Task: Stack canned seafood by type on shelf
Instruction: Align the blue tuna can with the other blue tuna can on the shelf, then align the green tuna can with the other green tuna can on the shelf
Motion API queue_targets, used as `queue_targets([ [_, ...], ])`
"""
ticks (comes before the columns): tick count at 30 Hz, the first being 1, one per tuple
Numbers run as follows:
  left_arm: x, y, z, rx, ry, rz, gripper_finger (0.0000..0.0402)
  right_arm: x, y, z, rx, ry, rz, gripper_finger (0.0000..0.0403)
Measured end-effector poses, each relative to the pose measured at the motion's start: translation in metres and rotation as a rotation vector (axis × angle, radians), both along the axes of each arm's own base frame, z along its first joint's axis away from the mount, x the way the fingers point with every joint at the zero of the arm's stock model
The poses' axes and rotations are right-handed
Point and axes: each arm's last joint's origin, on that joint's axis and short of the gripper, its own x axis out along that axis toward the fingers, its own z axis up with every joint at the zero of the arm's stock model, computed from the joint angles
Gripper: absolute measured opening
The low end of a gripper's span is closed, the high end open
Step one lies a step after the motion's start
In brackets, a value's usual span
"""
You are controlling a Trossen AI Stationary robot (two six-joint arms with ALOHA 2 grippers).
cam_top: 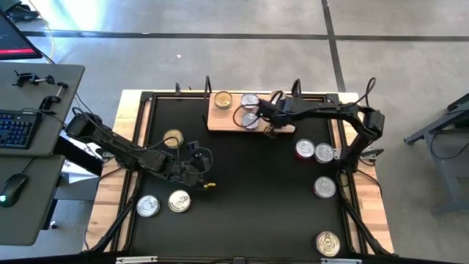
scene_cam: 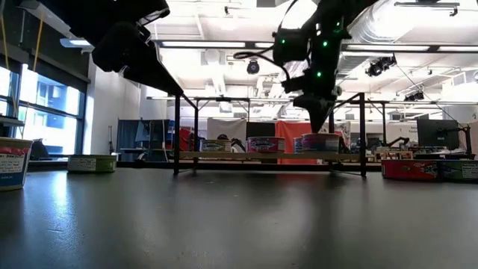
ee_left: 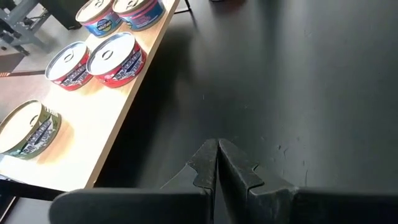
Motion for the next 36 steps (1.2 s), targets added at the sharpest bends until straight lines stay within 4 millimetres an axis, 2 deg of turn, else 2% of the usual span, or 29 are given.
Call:
queue_targets([
  [7,0.001,0.000,0.001,-0.004,-0.013,0.000,0.0007,-0.002,-0.020,-0.012,0.007,0.032,-0.040,0.0018],
  [11,0.001,0.000,0.001,-0.004,-0.013,0.000,0.0007,-0.002,-0.025,-0.012,-0.002,0.015,-0.051,0.0006],
  [16,0.001,0.000,0.001,-0.005,-0.013,0.000,0.0007,0.001,-0.029,-0.009,-0.051,-0.036,-0.074,0.0002],
  [22,0.001,0.000,0.001,-0.004,-0.012,0.000,0.0007,0.001,-0.024,0.006,-0.086,-0.110,-0.056,0.0002],
  [26,0.001,-0.001,0.001,-0.005,-0.013,-0.001,0.0007,0.002,-0.007,0.025,-0.109,-0.179,-0.013,0.0002],
  [29,0.000,-0.002,0.001,-0.004,-0.012,-0.007,0.0007,0.003,0.014,0.038,-0.121,-0.236,0.035,0.0002],
  [33,-0.001,-0.004,0.000,-0.007,-0.012,-0.009,0.0007,0.012,0.059,0.048,-0.133,-0.304,0.106,0.0002],
  [36,-0.003,-0.002,-0.007,-0.001,-0.043,0.009,0.0007,0.022,0.101,0.044,-0.206,-0.337,0.144,0.0002],
])
